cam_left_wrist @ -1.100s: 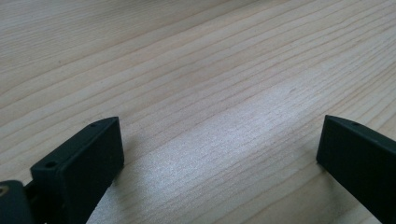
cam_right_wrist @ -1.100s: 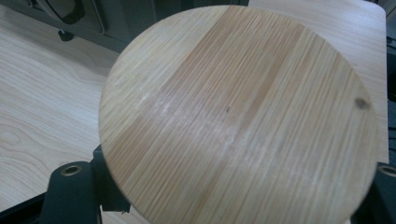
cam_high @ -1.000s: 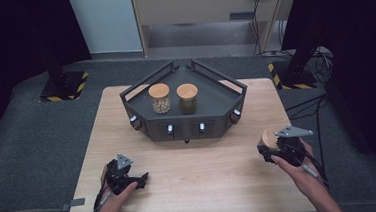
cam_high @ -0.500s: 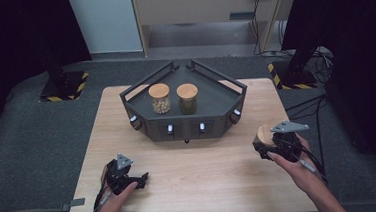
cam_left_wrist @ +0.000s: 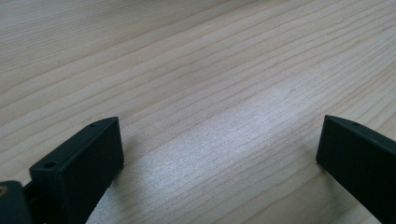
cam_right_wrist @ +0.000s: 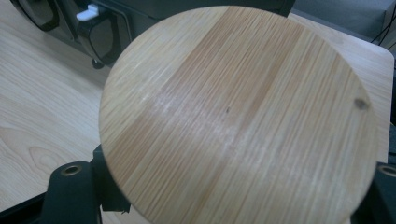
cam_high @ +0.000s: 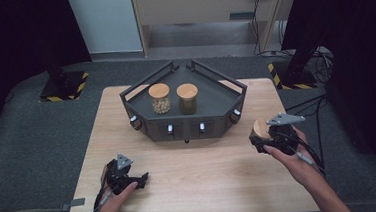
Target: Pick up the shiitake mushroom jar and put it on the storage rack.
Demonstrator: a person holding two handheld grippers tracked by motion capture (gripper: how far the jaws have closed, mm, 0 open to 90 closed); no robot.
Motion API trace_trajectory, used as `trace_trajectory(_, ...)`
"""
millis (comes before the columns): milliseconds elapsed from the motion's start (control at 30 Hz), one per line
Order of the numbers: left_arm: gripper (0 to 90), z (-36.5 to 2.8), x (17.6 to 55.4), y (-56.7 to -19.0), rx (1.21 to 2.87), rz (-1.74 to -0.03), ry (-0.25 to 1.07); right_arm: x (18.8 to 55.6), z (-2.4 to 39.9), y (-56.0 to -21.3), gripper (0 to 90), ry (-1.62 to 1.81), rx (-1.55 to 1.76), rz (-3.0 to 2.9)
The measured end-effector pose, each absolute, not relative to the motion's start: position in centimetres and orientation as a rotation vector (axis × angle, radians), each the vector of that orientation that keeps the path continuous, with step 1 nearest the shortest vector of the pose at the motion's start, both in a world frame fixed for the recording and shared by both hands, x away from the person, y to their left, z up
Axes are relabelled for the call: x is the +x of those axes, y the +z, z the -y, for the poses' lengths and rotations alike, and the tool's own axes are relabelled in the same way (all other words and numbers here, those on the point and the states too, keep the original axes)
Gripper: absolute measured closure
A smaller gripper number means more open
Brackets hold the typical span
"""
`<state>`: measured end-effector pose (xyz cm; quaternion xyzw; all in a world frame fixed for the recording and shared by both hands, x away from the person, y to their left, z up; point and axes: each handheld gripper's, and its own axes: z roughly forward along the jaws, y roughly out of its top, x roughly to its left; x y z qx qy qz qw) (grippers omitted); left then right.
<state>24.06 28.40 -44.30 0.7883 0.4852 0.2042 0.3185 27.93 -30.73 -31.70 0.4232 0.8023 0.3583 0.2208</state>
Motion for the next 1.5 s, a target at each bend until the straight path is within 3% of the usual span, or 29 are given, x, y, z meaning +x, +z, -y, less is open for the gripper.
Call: trace_trajectory(1500, 0.0, -28.4, 24.1, -44.3, 2.075, -1.275, 0.537, 32.8, 26.2, -27.1, 25.5, 1.035, 1.107, -2.232)
